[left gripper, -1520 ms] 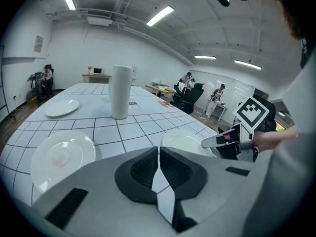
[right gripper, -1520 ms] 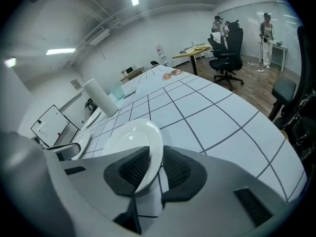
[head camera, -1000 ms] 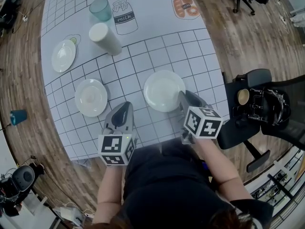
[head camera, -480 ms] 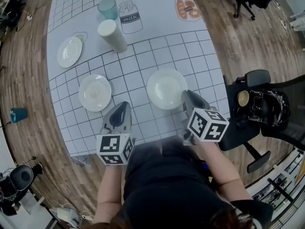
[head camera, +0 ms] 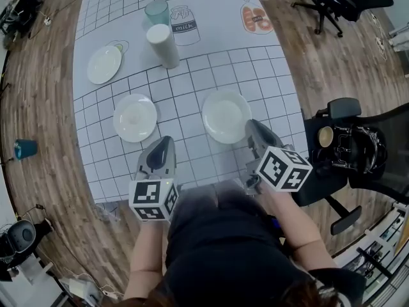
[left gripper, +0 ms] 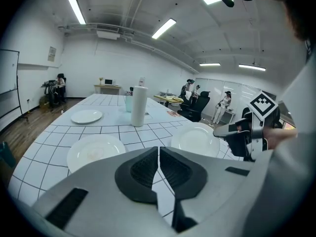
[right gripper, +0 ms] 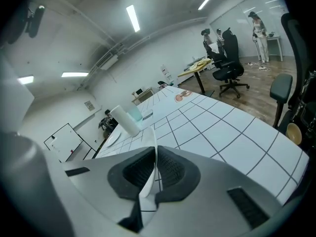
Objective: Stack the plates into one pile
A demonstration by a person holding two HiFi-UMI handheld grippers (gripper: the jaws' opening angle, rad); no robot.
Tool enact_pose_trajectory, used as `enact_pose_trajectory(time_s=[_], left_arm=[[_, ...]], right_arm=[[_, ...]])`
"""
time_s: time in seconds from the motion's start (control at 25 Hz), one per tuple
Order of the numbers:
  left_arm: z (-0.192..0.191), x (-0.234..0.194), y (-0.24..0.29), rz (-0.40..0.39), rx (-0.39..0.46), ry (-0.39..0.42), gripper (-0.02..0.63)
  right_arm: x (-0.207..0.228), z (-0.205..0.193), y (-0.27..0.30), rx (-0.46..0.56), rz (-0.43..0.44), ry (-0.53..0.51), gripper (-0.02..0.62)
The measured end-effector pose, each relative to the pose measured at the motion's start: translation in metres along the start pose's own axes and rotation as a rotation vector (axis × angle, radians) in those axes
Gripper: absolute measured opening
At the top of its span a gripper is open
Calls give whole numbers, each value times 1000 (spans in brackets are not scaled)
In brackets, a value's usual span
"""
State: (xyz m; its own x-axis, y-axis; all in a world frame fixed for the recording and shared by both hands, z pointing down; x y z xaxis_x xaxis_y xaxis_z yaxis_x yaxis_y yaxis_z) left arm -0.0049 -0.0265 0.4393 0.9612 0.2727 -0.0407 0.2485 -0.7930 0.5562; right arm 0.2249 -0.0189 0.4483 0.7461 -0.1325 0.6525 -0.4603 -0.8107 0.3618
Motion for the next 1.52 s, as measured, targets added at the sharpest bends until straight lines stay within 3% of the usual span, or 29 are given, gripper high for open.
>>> enact_pose_trajectory(time_s=[0.8, 1.12, 1.52], left_arm=[[19, -16, -21, 106, 73, -56, 29], [26, -36, -34, 236, 90, -110, 29], [9, -82, -63, 433, 96, -179, 29]], right_arm=[[-64, 26, 16, -33, 237, -111, 29], [-95, 31, 37, -112, 384, -119, 29], [-142, 19, 71, -202, 574, -104, 29]])
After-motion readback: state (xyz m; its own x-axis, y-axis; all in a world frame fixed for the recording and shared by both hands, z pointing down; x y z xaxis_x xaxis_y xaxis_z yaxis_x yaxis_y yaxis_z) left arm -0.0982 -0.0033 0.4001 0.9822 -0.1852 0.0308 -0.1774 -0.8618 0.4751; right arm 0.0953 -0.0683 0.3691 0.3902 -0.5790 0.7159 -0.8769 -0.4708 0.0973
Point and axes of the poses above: the fingertips, and each gripper's own axes: y forward along the fingers, x to its right, z out of its top, the point moved 2 cm from there along -y, backward along the fingers, and after that the axes turned 15 degrees about z, right-handed, at the moved point
